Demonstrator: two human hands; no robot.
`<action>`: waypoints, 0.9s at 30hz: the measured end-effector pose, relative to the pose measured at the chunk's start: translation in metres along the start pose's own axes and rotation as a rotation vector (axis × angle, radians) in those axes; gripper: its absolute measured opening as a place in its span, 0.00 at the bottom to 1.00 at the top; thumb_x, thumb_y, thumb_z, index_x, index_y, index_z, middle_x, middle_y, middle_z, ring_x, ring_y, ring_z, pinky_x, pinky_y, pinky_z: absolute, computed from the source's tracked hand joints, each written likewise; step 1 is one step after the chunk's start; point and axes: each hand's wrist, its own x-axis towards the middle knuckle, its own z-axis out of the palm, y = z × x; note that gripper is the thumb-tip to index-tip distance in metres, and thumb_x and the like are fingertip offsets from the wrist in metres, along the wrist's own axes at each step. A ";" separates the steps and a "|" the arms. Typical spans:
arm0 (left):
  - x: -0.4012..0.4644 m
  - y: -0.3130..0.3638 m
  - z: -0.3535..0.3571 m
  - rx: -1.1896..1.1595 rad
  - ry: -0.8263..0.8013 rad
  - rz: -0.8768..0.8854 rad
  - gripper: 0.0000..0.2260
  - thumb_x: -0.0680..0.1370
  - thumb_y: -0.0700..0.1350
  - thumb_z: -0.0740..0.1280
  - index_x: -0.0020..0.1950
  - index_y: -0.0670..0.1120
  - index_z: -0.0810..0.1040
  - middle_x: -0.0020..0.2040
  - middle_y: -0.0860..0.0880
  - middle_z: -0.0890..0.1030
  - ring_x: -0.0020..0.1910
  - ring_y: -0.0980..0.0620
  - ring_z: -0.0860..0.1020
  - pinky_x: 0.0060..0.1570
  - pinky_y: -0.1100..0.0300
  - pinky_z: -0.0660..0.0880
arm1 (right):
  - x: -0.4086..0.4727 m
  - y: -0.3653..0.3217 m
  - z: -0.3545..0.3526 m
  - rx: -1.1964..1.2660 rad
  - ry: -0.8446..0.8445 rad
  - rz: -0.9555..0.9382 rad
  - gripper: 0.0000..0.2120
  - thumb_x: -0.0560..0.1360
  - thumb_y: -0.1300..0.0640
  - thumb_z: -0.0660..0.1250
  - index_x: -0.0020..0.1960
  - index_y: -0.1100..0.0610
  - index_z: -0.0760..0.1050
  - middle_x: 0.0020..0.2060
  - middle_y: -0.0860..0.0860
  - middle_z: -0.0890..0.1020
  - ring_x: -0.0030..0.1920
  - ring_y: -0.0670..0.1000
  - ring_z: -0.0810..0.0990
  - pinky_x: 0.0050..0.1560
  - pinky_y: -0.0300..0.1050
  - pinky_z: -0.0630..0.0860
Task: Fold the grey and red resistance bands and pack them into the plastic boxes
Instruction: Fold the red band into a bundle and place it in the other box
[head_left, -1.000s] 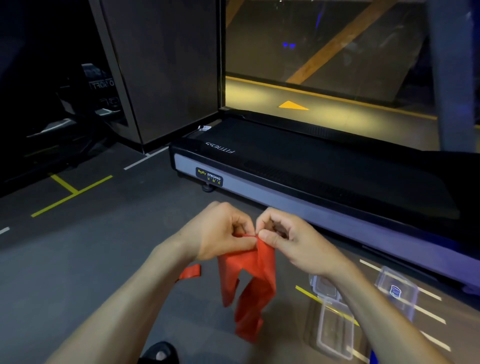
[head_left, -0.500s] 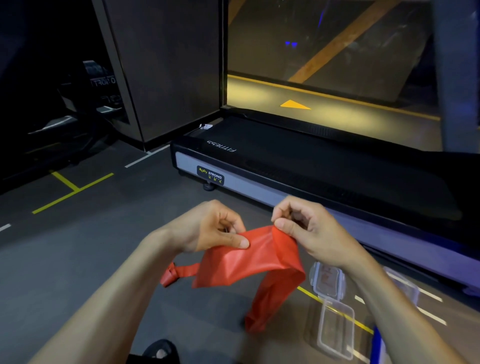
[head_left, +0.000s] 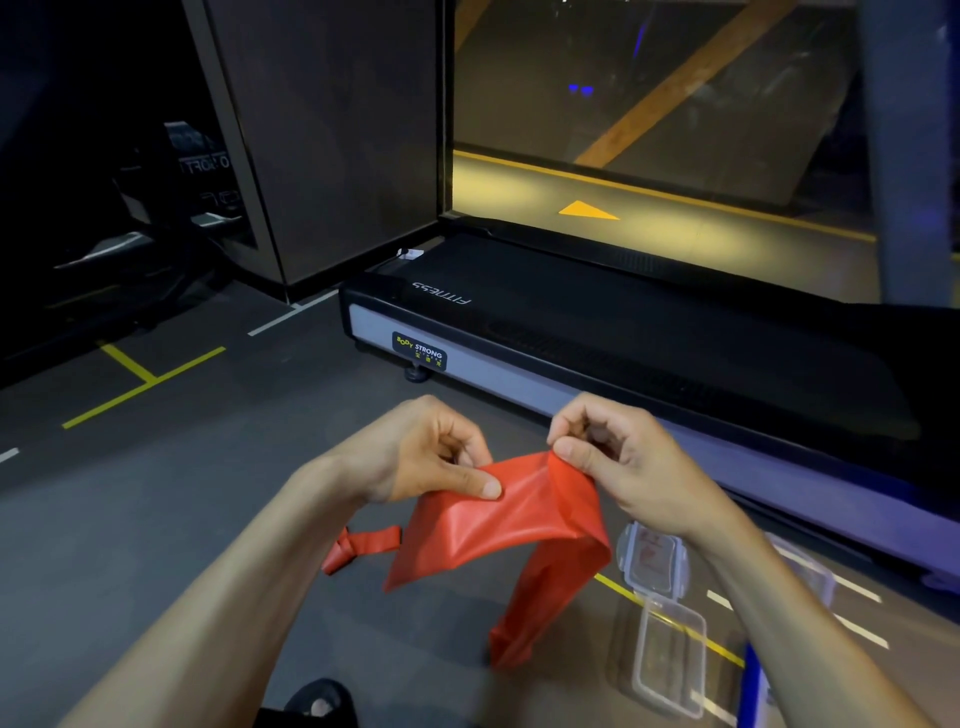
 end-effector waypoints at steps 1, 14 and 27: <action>0.000 0.000 0.000 0.000 0.002 0.002 0.04 0.72 0.43 0.79 0.41 0.46 0.86 0.35 0.49 0.83 0.35 0.57 0.78 0.37 0.66 0.73 | 0.000 0.000 0.000 0.002 0.001 0.002 0.05 0.81 0.62 0.68 0.48 0.55 0.78 0.38 0.46 0.79 0.38 0.43 0.75 0.43 0.37 0.71; 0.001 0.003 0.001 -0.066 0.032 0.035 0.06 0.76 0.46 0.76 0.42 0.45 0.86 0.35 0.46 0.78 0.36 0.52 0.72 0.39 0.59 0.68 | -0.002 0.003 -0.002 0.044 0.022 0.020 0.03 0.82 0.61 0.67 0.49 0.57 0.77 0.39 0.53 0.80 0.39 0.46 0.76 0.43 0.39 0.72; 0.009 0.008 0.015 0.056 -0.061 0.109 0.11 0.77 0.43 0.75 0.36 0.53 0.81 0.31 0.52 0.73 0.33 0.53 0.69 0.37 0.58 0.67 | 0.004 -0.002 0.037 0.308 -0.034 0.021 0.07 0.80 0.59 0.66 0.50 0.64 0.74 0.60 0.55 0.81 0.57 0.54 0.84 0.60 0.49 0.77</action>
